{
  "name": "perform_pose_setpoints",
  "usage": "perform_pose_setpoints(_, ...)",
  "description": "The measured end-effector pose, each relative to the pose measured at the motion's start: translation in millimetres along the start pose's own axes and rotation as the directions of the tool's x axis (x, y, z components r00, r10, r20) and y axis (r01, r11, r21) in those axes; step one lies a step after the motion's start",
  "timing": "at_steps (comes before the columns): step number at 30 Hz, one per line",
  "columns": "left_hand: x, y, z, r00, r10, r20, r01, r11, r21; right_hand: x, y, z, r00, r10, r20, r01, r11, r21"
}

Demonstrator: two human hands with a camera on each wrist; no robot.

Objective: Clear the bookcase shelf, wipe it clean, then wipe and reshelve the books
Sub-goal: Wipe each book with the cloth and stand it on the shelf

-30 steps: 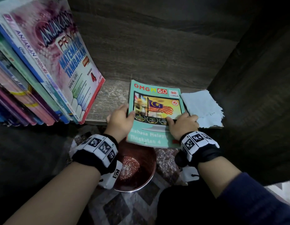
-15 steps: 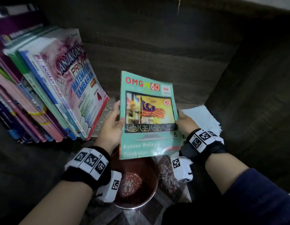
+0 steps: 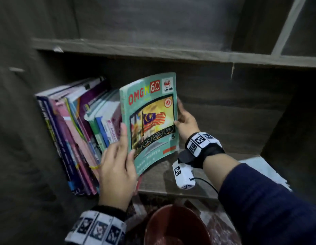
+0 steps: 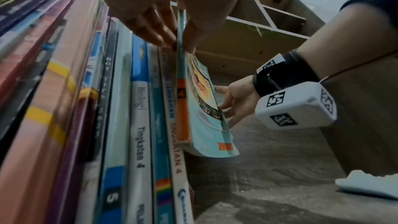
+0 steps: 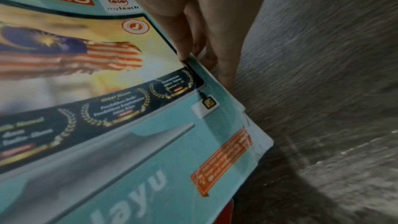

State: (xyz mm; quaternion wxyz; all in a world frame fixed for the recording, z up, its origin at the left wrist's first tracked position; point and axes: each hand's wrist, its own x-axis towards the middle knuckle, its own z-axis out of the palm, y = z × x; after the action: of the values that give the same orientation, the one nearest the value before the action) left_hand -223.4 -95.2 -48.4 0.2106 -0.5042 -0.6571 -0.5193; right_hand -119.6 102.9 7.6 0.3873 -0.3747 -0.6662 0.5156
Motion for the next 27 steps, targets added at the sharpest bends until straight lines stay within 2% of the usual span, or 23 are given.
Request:
perform_pose_setpoints(4,2,-16,2,0.994,0.095,-0.052,-0.085,0.983,0.161,17,0,27,1.0,-0.025,-0.002,0.025,0.999,-0.026)
perform_pose_setpoints(6,2,-23,5,0.992,0.126,-0.023,-0.117,0.961,0.251,22,1,34,0.999,-0.038,0.016,0.039,0.996,-0.078)
perform_pose_setpoints(9,-2,-34,12,0.994,0.106,0.029,-0.109,0.921,0.374,26,8,43,0.998,-0.054,0.042,0.059,0.988,-0.143)
perform_pose_setpoints(13,-14,-44,22,0.991,0.116,0.065,-0.133,0.872,0.471,26,29,50,0.997,0.064,0.046,-0.052,0.972,-0.228)
perform_pose_setpoints(14,-17,-44,24,0.991,0.118,0.062,-0.134,0.872,0.471,24,32,52,0.993,0.108,0.048,-0.087,0.943,-0.32)
perform_pose_setpoints(16,-21,-44,25,0.991,0.117,0.058,-0.131,0.868,0.479,19,40,57,0.984,0.168,0.058,-0.108,0.824,-0.556)
perform_pose_setpoints(17,-22,-45,25,0.991,0.119,0.054,-0.131,0.864,0.486,15,44,60,0.98,0.187,0.059,-0.117,0.799,-0.589)
perform_pose_setpoints(21,-23,-46,24,0.989,0.14,0.047,-0.145,0.865,0.481,7,68,72,0.969,0.24,0.058,-0.18,0.846,-0.502)
perform_pose_setpoints(24,-25,-47,23,0.987,0.161,0.022,-0.154,0.878,0.453,4,78,83,0.942,0.294,0.161,-0.194,0.871,-0.45)
perform_pose_setpoints(27,-29,-48,24,0.98,0.201,-0.013,-0.176,0.887,0.426,4,81,97,0.935,0.221,0.277,-0.114,0.928,-0.356)
